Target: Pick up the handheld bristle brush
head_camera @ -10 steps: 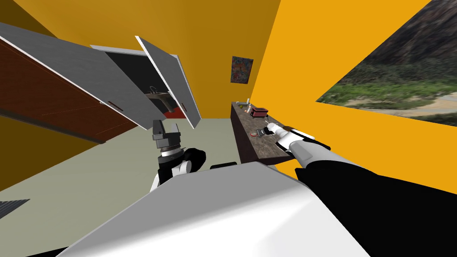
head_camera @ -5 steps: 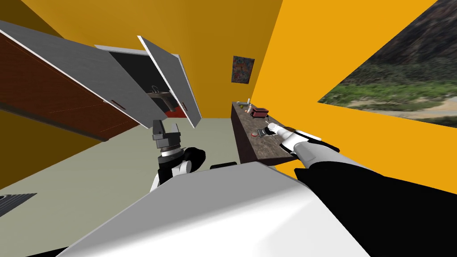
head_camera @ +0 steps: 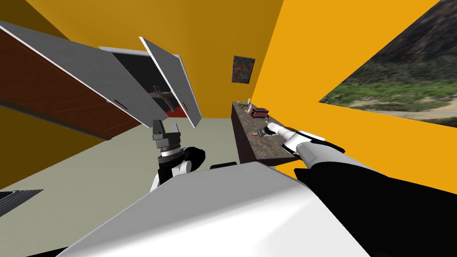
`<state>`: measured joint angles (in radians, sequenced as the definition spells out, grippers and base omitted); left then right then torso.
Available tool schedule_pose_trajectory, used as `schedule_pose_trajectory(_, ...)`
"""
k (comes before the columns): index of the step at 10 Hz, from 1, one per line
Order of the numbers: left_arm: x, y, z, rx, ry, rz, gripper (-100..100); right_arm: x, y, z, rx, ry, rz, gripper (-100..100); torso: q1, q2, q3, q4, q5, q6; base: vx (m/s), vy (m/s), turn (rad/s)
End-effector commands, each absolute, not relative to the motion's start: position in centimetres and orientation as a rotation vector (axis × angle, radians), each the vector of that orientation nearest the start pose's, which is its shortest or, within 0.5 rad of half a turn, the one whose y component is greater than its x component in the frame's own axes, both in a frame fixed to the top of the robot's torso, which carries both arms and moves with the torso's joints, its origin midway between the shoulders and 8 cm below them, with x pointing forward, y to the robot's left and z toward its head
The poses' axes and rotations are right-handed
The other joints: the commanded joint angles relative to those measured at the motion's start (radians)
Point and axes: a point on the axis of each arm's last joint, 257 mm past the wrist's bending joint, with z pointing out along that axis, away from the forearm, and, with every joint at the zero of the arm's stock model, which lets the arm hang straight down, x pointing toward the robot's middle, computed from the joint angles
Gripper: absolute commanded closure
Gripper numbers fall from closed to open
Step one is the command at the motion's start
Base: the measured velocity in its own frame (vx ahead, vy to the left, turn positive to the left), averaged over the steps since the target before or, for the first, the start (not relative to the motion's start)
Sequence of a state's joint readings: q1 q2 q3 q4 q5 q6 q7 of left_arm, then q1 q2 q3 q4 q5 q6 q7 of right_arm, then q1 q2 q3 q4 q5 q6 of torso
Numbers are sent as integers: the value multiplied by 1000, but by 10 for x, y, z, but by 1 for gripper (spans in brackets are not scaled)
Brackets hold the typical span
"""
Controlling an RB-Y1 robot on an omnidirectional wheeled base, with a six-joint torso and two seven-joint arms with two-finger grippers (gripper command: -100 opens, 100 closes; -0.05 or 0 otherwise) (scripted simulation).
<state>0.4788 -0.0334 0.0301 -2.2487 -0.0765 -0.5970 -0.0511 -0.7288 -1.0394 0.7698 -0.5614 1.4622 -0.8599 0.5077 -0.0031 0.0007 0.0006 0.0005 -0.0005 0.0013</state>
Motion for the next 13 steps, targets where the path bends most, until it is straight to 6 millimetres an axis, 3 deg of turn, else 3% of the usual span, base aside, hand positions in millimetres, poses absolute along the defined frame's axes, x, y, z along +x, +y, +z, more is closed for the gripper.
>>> schedule_pose_trajectory(1,334,277,35,-543,584,-1203,0,496,-535,-320,-1919,1981,-434,100,0,0,0,0,0,0,-11,-27,-11)
schedule_pose_trajectory(2,334,277,35,-543,584,-1203,0,501,-526,-319,-1913,1969,-422,100,1,0,0,0,0,-1,-5,-8,-8)
schedule_pose_trajectory(3,334,277,35,-543,584,-1203,0,490,-547,-318,-1932,2003,-468,100,3,-1,0,0,0,-1,-12,-32,78)
schedule_pose_trajectory(6,334,277,35,-543,584,-1203,0,501,-521,-315,-1906,1979,-431,100,2,0,0,0,0,-1,-8,-29,5)
schedule_pose_trajectory(7,334,277,35,-543,584,-1203,0,501,-521,-315,-1906,1979,-431,100,3,0,0,0,1,-1,1,6,6)
schedule_pose_trajectory(8,334,277,35,-543,584,-1203,0,493,-535,-315,-1924,2001,-470,100,5,0,0,1,1,-1,-5,-24,55)
schedule_pose_trajectory(10,334,277,35,-543,584,-1203,0,500,-515,-313,-1900,1987,-438,100,2,1,1,1,1,0,-17,-38,17)
schedule_pose_trajectory(11,334,277,35,-543,584,-1203,0,492,-527,-313,-1921,2001,-473,100,2,1,1,1,1,-1,-13,-45,68)
schedule_pose_trajectory(13,334,277,35,-543,584,-1203,0,497,-507,-311,-1890,1996,-440,100,1,1,1,1,1,0,-12,-42,10)
